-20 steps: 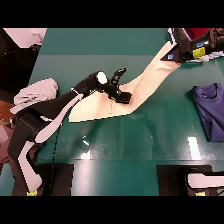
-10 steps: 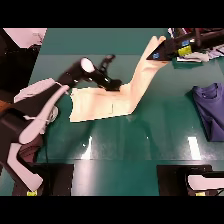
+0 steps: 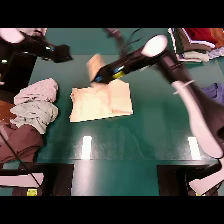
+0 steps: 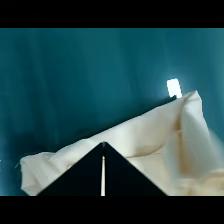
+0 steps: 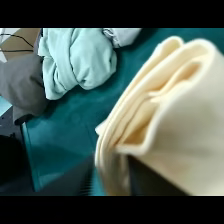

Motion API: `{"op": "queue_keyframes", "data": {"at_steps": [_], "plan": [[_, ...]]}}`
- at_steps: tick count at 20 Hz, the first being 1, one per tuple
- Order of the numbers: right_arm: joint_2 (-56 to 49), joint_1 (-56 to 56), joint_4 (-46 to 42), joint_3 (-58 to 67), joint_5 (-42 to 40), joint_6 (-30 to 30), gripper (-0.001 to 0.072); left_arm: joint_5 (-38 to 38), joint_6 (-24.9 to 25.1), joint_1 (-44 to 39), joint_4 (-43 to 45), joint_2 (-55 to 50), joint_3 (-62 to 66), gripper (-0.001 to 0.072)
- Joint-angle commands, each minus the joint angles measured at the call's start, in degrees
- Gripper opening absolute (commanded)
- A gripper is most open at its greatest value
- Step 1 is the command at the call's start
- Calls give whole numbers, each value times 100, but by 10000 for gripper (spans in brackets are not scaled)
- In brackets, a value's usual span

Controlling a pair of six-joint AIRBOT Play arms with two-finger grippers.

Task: Fold the shirts.

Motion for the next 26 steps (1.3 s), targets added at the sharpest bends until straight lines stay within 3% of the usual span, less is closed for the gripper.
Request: {"op": "queue_keyframes", "data": {"at_steps": [1, 4, 7, 12, 13, 14, 15, 16, 20, 26], "plan": [[-568, 774, -22, 9, -1095, -407, 491, -284, 2, 581, 109, 446, 0, 28], [-391, 551, -269, 4, -455, -358, 431, -529, 61, 684, 109, 533, 0, 28], [105, -105, -1088, -339, 564, 118, 431, -815, 149, 667, 107, 533, -4, 28], [1071, -1622, -1394, -2437, 573, 570, 432, -920, 149, 614, 66, 533, -4, 28], [1156, -1888, -1351, -2813, 424, 597, 454, -894, 149, 586, 59, 533, -4, 28], [1185, -2138, -1270, -3119, 334, 608, 527, -850, 155, 531, 68, 527, -7, 28], [1137, -2337, -1040, -3370, 284, 608, 680, -820, 153, 457, 66, 514, -4, 28], [1040, -2481, -778, -3536, 251, 603, 701, -791, 177, 374, 66, 487, -4, 28], [275, -2577, 39, -3558, 195, 590, 693, -686, 306, 68, 87, 380, -4, 28], [-776, -1869, 813, -2472, 284, 581, 663, -697, 306, 42, 138, 348, -4, 28]]}}
